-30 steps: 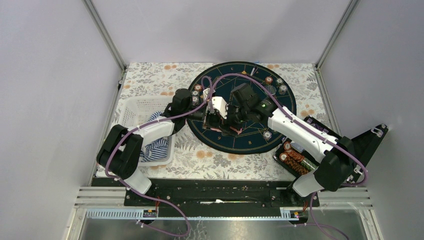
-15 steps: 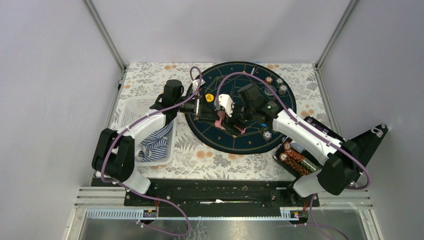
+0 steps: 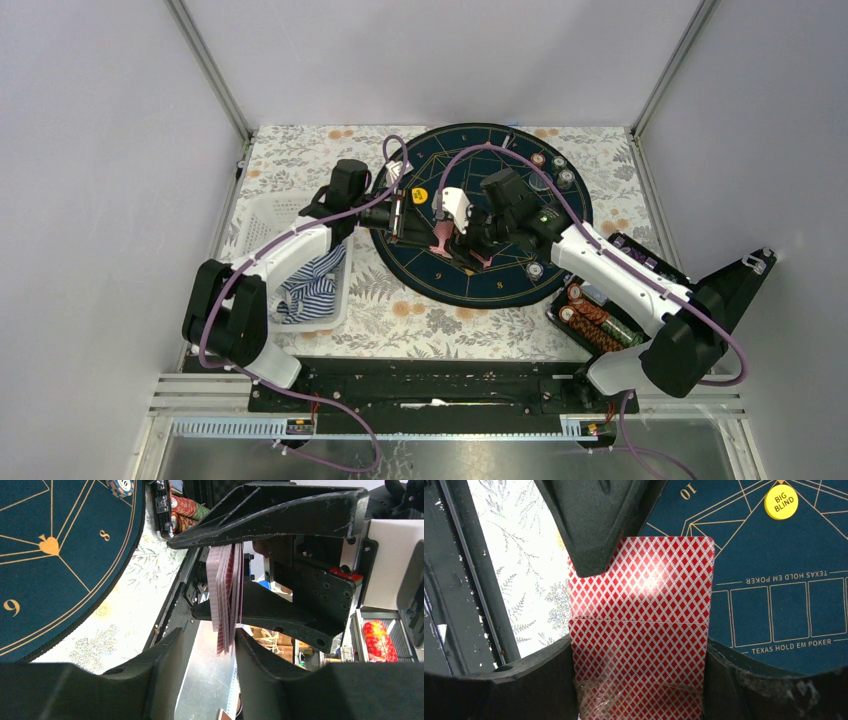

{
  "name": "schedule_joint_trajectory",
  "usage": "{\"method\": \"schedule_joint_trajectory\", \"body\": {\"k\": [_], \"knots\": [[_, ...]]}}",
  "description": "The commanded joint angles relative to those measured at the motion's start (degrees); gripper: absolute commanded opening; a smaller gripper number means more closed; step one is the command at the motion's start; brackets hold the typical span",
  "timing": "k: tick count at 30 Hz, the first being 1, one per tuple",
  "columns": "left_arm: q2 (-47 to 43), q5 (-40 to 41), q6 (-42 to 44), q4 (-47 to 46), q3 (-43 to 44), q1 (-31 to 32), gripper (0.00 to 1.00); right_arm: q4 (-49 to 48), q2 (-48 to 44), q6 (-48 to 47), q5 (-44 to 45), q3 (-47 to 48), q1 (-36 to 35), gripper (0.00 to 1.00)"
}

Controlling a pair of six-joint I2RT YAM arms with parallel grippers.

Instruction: Distribute texas hold em gaming equipment

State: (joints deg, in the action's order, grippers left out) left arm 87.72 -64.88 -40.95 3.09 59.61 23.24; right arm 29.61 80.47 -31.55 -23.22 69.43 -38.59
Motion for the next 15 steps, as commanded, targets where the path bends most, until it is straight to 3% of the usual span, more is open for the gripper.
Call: {"method": "schedule_joint_trajectory", "body": {"k": [1,7,11,15], "knots": [[-2.2,1.4,1.8,-1.0,2.1,-0.4,0.39,-3.1,-2.8,0.5,-1.1,-0.1,0.4,0.05],[-3.3,1.8,2.9,-1.1,2.0,-0.4,0.37,-3.3,-2.4,0.6,-0.6,-0.3,0.5,0.03],[-3.0,2.4,4.7,0.3,3.1,0.8,0.49,-3.6,-2.0,1.0,-1.4,0.1,0.5,0.04],[-1.6,3.3,4.7,0.4,4.3,1.9,0.51,-3.2,-1.3,1.3,-2.0,0.6,0.5,0.04]]}}
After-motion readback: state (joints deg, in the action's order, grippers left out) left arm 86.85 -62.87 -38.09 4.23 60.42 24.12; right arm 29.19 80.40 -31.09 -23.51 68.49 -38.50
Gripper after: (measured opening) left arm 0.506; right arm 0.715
